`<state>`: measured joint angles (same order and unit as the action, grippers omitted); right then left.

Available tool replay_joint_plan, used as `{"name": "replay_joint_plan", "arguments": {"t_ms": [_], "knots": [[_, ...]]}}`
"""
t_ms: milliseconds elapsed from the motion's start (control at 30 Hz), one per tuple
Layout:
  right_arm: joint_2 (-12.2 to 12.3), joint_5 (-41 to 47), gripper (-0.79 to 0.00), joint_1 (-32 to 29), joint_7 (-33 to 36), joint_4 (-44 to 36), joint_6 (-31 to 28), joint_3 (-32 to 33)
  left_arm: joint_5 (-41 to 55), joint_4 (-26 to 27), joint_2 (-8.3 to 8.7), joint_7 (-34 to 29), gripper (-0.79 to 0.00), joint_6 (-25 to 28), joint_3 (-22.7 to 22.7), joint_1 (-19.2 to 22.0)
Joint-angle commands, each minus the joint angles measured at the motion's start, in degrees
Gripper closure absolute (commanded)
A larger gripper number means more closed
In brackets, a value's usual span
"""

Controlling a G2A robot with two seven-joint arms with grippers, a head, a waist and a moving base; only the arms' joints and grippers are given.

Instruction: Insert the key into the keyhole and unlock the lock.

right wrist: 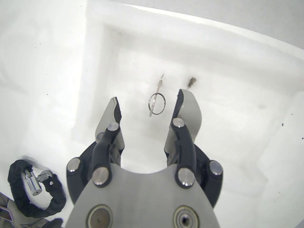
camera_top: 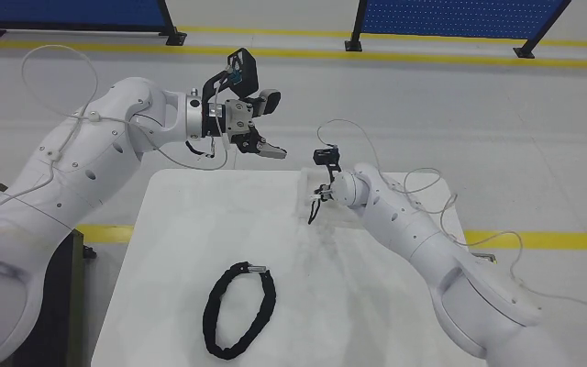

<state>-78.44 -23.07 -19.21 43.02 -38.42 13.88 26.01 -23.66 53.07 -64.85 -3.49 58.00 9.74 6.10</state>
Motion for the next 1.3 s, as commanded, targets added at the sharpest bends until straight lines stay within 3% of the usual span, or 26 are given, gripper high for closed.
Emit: {"name": "replay_joint_plan", "arguments": {"t_ms": [0,67,500,1033,1267], "knots": [[-0.6,-0.1,-0.332,0.2,0.1,0.9,0.0,0.0,0.1,0.0,0.0,0.0,-0.785,0.0,0.0,0.0],[-1.1,-0.2,-0.289,0.3,0.1,1.8,-0.2,0.2,0.1,0.0,0.0,0.0,-0.785,0.0,0.0,0.0],[-3.9,-1.2,-0.206,0.8,-0.7,6.6,0.6,0.9,0.1,0.0,0.0,0.0,-0.785,0.0,0.0,0.0],[-6.5,-2.4,0.0,1.3,-2.1,11.5,2.2,2.6,0.1,0.0,0.0,0.0,-0.785,0.0,0.0,0.0],[-7.4,-2.9,0.0,1.6,-2.4,13.4,2.2,3.4,0.1,0.0,0.0,0.0,-0.785,0.0,0.0,0.0]]}}
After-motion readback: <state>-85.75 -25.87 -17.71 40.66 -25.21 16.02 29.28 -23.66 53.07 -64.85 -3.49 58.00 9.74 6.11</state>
